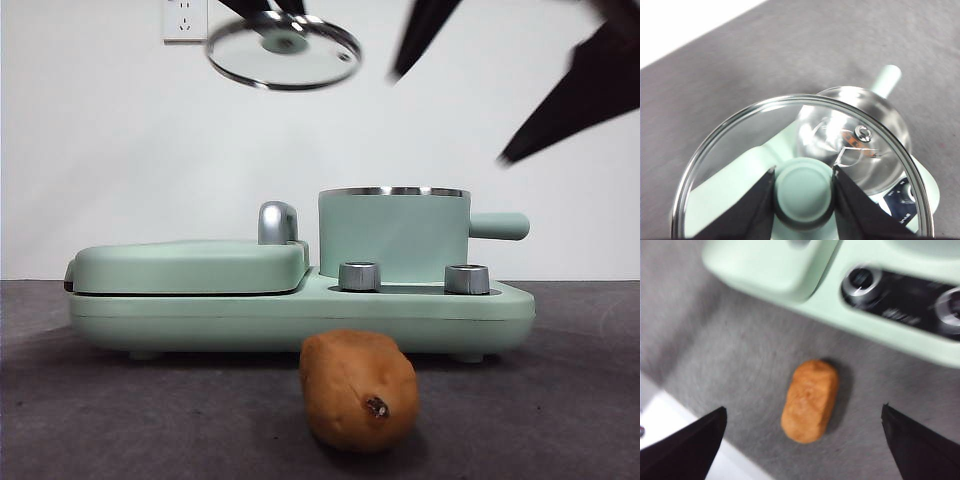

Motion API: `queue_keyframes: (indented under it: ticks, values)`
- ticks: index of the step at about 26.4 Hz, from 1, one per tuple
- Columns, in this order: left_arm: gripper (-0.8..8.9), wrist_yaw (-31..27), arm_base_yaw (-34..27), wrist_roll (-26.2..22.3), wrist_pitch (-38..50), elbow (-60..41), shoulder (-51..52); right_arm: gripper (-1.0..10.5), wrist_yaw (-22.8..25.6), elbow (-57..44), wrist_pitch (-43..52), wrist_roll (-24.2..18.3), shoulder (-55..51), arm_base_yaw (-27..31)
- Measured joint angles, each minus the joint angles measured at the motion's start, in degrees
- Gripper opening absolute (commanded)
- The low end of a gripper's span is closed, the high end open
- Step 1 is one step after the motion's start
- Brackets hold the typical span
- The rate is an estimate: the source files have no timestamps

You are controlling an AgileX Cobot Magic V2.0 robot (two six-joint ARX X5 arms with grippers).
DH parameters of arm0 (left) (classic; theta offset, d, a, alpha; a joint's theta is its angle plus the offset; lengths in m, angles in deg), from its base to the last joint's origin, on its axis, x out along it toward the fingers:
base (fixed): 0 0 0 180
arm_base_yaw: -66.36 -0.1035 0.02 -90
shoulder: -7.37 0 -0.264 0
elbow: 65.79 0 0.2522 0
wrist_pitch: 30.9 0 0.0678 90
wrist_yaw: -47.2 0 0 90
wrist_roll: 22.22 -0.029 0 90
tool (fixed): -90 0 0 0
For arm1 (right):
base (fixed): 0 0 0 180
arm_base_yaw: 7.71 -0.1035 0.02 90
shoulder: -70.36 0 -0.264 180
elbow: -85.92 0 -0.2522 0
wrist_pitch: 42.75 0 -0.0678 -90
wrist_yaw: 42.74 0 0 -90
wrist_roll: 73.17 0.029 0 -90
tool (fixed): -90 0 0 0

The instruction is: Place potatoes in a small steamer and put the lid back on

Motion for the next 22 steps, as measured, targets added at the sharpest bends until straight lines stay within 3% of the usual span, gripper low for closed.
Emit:
queue_keyframes:
  ticks: [6, 17, 22]
  values:
    - [0.09, -0.02, -4.22, 1.36, -0.50, -3.93, 5.38, 4.9, 3.61, 0.00, 2.86, 3.76, 14.29, -7.04]
    - [0.09, 0.09, -6.54, 1.44, -3.13, -11.39, 14.88, 4.9, 3.78, 0.00, 7.23, 4.63, 24.90, -8.35]
    - [0.09, 0.02, -6.60, 1.44, -3.69, -14.36, 18.75, 2.2, 3.78, 0.00, 9.88, 4.57, 27.36, -8.50]
